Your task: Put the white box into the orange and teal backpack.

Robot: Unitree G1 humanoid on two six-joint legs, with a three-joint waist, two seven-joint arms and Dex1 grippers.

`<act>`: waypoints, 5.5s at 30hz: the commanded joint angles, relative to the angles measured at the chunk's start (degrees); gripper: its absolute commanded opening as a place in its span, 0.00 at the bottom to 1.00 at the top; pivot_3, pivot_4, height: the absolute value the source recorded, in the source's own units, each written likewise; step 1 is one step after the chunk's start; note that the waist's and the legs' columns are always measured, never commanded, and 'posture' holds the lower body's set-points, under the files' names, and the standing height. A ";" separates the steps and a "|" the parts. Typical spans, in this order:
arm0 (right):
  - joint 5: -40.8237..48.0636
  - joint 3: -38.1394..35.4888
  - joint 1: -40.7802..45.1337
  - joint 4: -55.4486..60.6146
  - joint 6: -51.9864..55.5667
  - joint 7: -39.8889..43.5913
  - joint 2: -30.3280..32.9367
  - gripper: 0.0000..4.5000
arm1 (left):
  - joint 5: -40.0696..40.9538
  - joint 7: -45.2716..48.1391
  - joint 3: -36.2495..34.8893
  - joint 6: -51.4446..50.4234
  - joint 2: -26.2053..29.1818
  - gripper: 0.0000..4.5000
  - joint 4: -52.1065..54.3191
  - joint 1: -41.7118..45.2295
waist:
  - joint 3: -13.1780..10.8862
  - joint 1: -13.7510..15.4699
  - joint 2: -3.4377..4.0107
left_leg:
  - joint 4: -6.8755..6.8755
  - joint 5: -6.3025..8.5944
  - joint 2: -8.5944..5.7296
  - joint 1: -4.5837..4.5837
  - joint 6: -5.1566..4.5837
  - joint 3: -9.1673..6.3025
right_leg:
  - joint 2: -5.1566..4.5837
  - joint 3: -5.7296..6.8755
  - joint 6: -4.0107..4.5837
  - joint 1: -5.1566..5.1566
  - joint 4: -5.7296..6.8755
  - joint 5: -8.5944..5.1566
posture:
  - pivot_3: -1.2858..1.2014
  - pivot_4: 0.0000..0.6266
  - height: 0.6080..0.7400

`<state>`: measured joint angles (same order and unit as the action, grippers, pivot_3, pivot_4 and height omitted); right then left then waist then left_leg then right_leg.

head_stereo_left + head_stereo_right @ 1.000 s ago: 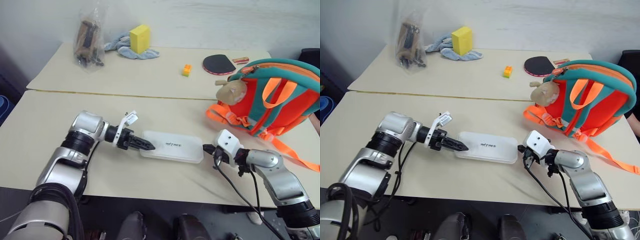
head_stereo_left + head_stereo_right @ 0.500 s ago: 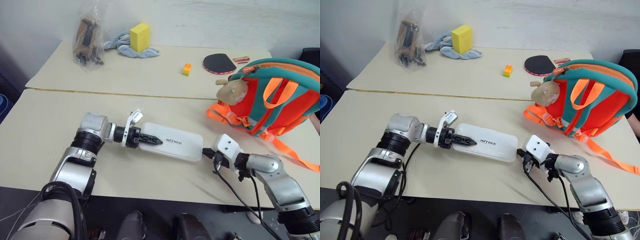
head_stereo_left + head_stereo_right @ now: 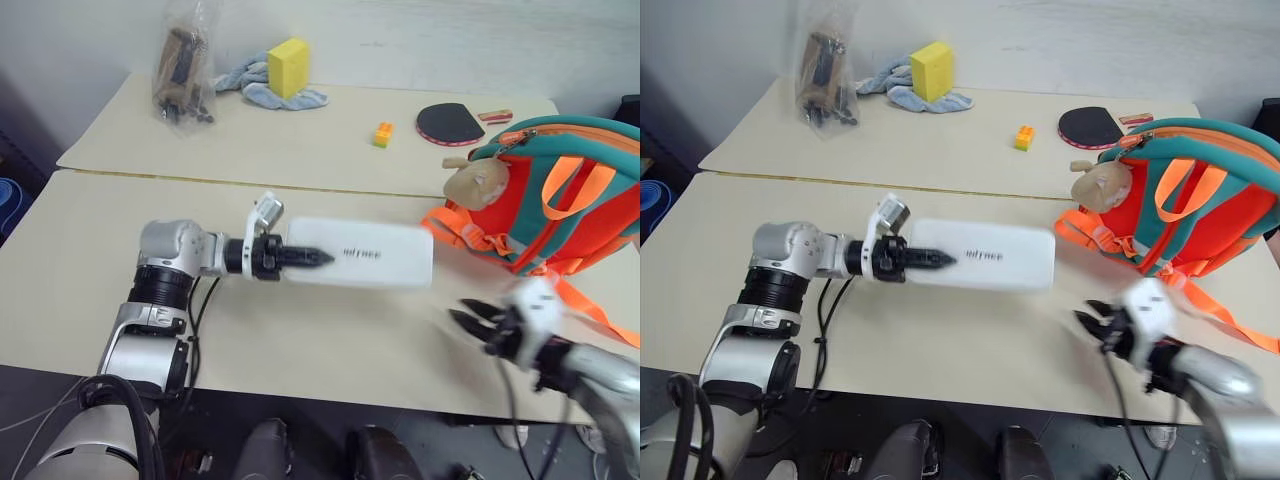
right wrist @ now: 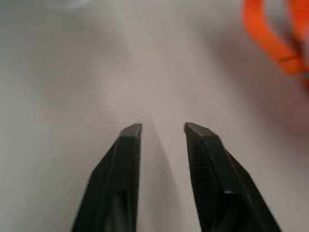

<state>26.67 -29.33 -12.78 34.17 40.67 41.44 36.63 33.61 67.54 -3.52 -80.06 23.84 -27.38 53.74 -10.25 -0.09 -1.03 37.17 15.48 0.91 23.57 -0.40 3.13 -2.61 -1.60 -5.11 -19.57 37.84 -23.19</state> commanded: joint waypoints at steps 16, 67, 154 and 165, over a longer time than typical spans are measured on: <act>14.35 -0.21 33.65 -28.07 5.03 -1.44 6.03 1.00 | 8.11 -9.42 -10.29 3.10 3.27 0.28 9.48 1.43 | -0.23 -1.69 -0.09 | -0.13 -0.29 0.03 -0.22 0.18 0.12 | 0.13 -0.23 -0.03 -0.08 0.02 0.02 | 0.52 0.24 1.00; 56.25 -15.33 16.88 -6.46 24.45 17.71 27.77 0.00 | -1.34 16.48 1.45 43.80 9.48 0.28 -1.33 10.32 | -0.64 -1.34 -0.32 | -0.07 -0.21 0.01 0.11 -0.16 -0.08 | 0.06 -0.02 -0.04 -0.18 -0.09 0.03 | 0.52 0.24 1.00; 46.66 -11.52 7.37 -4.32 10.85 8.65 20.39 0.00 | -24.05 8.21 15.11 71.57 3.54 0.16 -16.87 13.74 | -0.64 0.05 -0.33 | 0.32 -0.38 -0.11 0.41 -0.06 -0.80 | 0.20 0.19 -0.10 -0.06 0.00 0.06 | 0.52 0.24 1.00; 38.13 -9.78 8.57 -4.85 5.91 7.18 17.64 0.00 | -35.08 -2.02 23.12 84.85 -9.11 0.16 -20.56 3.11 | -0.61 0.57 -0.33 | 0.54 -0.33 -0.12 0.51 -0.14 -0.93 | 0.13 0.30 -0.10 -0.04 0.03 0.06 | 0.52 0.24 1.00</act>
<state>67.04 -38.61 -5.08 28.59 49.69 50.21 55.39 1.00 66.86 18.23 6.59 15.49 -47.60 58.75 -10.86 0.48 -1.36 37.73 15.16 0.79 24.05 -0.55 2.21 -2.48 -1.30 -5.21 -19.56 37.86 -23.13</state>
